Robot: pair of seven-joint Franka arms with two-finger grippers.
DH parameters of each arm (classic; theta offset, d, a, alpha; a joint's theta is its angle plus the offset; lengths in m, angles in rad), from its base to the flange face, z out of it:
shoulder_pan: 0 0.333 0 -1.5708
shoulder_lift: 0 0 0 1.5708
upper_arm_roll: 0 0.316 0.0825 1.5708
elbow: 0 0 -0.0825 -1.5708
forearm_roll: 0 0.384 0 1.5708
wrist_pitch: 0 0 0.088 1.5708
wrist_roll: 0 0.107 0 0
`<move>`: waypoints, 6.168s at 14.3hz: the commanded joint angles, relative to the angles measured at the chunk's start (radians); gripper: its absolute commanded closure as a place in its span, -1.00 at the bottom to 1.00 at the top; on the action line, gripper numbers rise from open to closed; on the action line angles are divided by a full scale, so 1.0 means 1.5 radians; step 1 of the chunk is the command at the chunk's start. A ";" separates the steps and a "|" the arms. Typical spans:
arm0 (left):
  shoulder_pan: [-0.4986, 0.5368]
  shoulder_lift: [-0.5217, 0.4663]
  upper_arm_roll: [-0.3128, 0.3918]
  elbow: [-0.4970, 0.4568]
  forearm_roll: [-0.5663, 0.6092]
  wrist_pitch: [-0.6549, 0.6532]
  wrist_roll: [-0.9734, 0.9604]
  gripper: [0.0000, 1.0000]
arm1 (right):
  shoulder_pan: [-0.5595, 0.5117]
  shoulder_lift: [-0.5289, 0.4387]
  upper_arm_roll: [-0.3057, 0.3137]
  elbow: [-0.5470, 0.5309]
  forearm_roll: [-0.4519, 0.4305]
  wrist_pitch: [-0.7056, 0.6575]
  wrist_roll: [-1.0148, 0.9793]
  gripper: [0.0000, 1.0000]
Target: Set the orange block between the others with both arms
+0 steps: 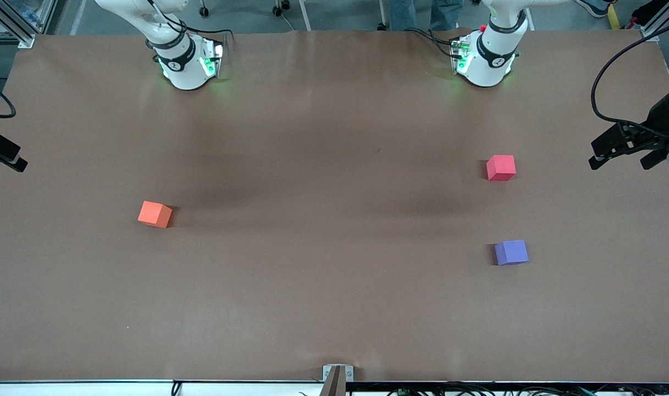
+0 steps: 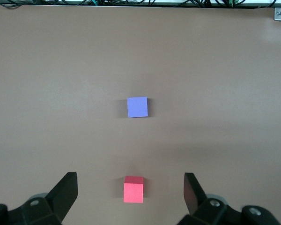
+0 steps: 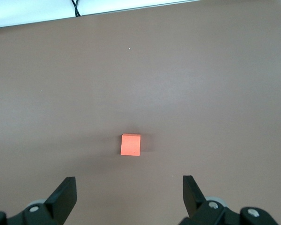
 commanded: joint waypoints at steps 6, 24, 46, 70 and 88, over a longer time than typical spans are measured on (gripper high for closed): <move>0.017 -0.008 -0.001 -0.004 -0.004 -0.002 -0.001 -1.00 | 0.008 -0.027 -0.004 -0.064 -0.009 0.041 -0.005 -1.00; 0.012 -0.009 -0.013 -0.014 0.016 -0.001 0.000 -1.00 | 0.029 0.273 0.001 -0.167 0.002 0.180 -0.002 -1.00; 0.012 -0.013 -0.014 -0.015 0.016 0.000 -0.002 -1.00 | 0.013 0.336 0.001 -0.271 0.037 0.312 0.005 -0.59; 0.012 -0.008 -0.021 -0.032 0.016 -0.002 0.010 -1.00 | 0.500 0.521 0.107 0.134 -0.180 0.311 -0.360 0.43; -0.051 0.098 -0.055 -0.016 -0.016 -0.003 -0.079 -1.00 | 0.406 0.406 0.106 0.213 -0.202 0.048 -0.216 -1.00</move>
